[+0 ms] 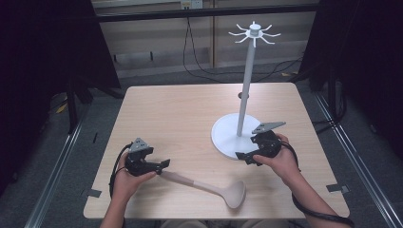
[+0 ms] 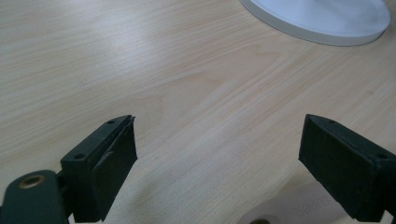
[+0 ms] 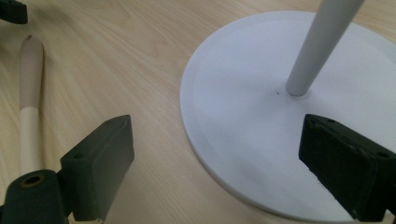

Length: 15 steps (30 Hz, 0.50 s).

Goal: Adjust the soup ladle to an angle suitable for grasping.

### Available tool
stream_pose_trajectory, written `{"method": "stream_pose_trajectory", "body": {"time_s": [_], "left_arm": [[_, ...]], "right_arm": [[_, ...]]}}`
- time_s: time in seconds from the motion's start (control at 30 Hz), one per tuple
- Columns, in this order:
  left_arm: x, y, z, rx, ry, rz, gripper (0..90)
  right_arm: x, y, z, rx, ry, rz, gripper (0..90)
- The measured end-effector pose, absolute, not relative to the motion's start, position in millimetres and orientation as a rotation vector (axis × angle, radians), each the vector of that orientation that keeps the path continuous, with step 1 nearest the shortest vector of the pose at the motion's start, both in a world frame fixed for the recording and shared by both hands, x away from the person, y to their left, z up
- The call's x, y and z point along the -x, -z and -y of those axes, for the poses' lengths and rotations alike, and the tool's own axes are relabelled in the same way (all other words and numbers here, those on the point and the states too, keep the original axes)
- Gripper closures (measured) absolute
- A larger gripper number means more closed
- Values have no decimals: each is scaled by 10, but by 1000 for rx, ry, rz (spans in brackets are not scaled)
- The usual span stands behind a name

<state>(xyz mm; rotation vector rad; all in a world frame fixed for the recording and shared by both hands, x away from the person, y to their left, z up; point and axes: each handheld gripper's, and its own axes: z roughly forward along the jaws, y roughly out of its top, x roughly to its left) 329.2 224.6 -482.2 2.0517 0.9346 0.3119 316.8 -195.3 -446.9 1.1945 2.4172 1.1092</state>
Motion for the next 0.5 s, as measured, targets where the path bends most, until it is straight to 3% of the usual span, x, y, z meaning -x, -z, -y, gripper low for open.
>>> {"method": "stream_pose_trajectory", "body": {"time_s": [0.5], "left_arm": [[-3296, 4806, -2266, -2038, -321, -936, 109]], "right_arm": [[-3163, 4394, 1444, -1041, -1026, -2590, 117]]}}
